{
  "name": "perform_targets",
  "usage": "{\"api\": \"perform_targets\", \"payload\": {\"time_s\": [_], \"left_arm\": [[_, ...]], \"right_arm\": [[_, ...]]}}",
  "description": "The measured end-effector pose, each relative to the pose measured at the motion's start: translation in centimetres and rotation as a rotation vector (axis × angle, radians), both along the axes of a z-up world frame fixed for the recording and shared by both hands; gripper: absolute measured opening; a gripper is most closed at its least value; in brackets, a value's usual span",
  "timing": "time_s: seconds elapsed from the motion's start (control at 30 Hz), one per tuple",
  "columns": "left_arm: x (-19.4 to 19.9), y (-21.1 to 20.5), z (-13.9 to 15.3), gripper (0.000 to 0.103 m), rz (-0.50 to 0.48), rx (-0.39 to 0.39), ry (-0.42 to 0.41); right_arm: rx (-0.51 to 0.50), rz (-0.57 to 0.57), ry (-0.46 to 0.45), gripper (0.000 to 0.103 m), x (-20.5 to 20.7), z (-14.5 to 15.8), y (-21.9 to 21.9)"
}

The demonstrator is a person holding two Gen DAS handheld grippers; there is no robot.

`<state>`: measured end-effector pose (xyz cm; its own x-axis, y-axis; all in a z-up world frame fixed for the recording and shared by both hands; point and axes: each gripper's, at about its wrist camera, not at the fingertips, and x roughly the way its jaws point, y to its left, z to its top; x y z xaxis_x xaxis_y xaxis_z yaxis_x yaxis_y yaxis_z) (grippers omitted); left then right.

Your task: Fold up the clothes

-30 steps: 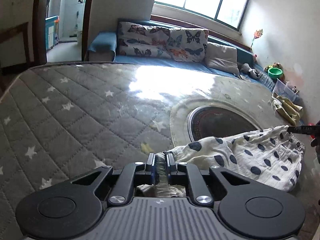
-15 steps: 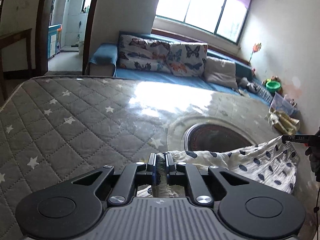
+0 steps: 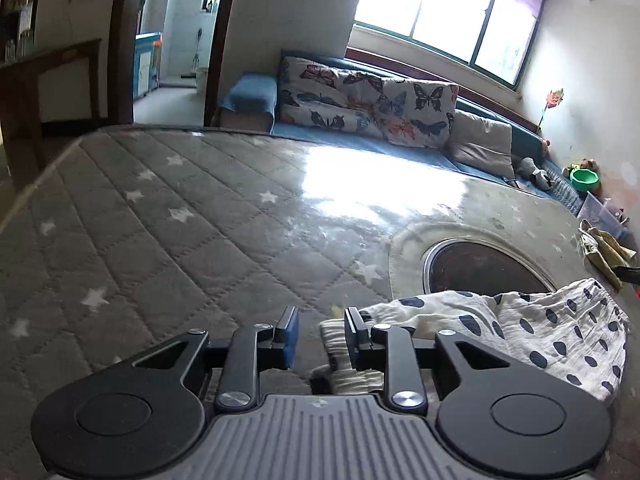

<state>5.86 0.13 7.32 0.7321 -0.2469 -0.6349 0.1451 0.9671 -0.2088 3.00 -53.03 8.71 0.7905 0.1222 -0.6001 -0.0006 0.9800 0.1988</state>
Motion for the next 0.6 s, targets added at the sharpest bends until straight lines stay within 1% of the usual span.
{"api": "perform_targets", "payload": {"time_s": [0.03,0.07,0.17,0.27,0.3,0.4,0.53,0.6], "left_arm": [[-0.4,0.0,0.4,0.028,0.000,0.001,-0.009],[-0.8,-0.2,0.8,0.028,-0.004,0.008,-0.021],[-2.2,-1.9,2.0,0.028,-0.071,0.026,-0.058],[-3.8,-4.9,2.8,0.028,-0.177,0.042,-0.081],[-4.2,-5.7,3.0,0.028,-0.208,0.041,-0.086],[-5.4,-8.7,3.1,0.028,-0.323,0.036,-0.087],[-6.9,-12.3,2.2,0.028,-0.453,0.087,-0.080],[-7.6,-14.2,1.7,0.028,-0.517,0.113,-0.077]], "right_arm": [[0.013,0.031,0.007,0.035,-0.9,0.3,0.1],[0.026,0.059,0.014,0.035,-1.7,0.5,0.2],[0.059,0.186,0.069,0.035,-4.6,0.3,1.7],[0.074,0.303,0.138,0.035,-6.8,-0.9,4.0],[0.095,0.339,0.160,0.035,-7.3,-1.5,4.8],[0.140,0.412,0.195,0.035,-7.9,-3.0,6.7],[0.195,0.424,0.210,0.035,-7.0,-4.5,7.9],[0.229,0.421,0.202,0.036,-6.6,-4.8,8.1]]}}
